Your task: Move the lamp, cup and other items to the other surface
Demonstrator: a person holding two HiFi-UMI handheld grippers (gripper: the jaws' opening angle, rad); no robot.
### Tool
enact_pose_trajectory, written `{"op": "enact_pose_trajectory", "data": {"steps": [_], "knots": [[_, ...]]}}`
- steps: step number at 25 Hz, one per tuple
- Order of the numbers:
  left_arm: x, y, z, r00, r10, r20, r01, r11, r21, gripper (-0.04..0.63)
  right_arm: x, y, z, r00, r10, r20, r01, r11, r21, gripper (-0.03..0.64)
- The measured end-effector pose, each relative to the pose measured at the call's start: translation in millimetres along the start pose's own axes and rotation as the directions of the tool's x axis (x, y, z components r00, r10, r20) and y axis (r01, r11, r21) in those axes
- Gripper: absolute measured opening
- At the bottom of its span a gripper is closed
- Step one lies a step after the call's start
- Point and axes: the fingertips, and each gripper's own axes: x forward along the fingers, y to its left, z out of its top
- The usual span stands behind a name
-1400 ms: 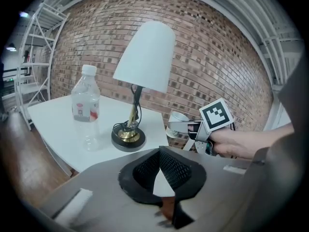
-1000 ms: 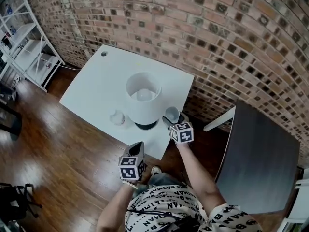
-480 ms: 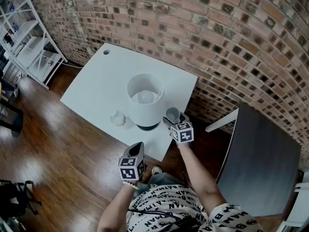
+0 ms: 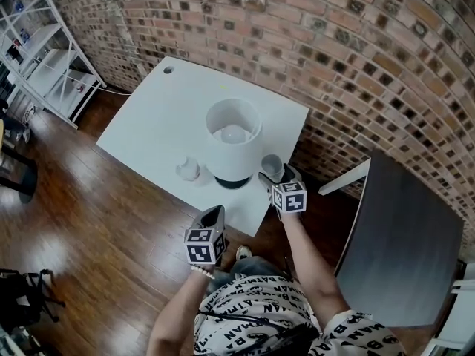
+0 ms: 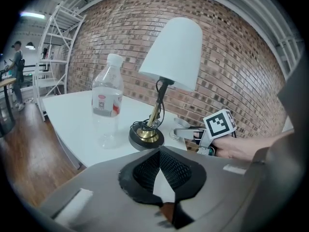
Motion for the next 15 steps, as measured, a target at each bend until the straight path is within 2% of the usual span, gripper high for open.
{"op": "enact_pose_trajectory", "data": {"steps": [7,11,13,15], "knots": [[-13,7,14,0.999,-0.020,0.027,0.020,1.000,-0.004,0.002,-64,-10,-3,0.996,-0.067,0.058,0.063,0.995,0.073,0.417],[-29,9,17,0.998,-0.051,0.031,0.050,0.999,0.008,0.002,-97,13,6,0.993,-0.073,0.092,0.065,0.994,0.086,0.355],[-37,10,20,0.997,-0.065,0.034,0.065,0.998,0.015,0.002,-111,25,13,0.990,-0.080,0.118,0.068,0.993,0.096,0.264],[-47,10,24,0.996,-0.080,0.042,0.079,0.997,0.022,0.002,-122,42,21,0.985,-0.073,0.154,0.056,0.992,0.114,0.141]]}}
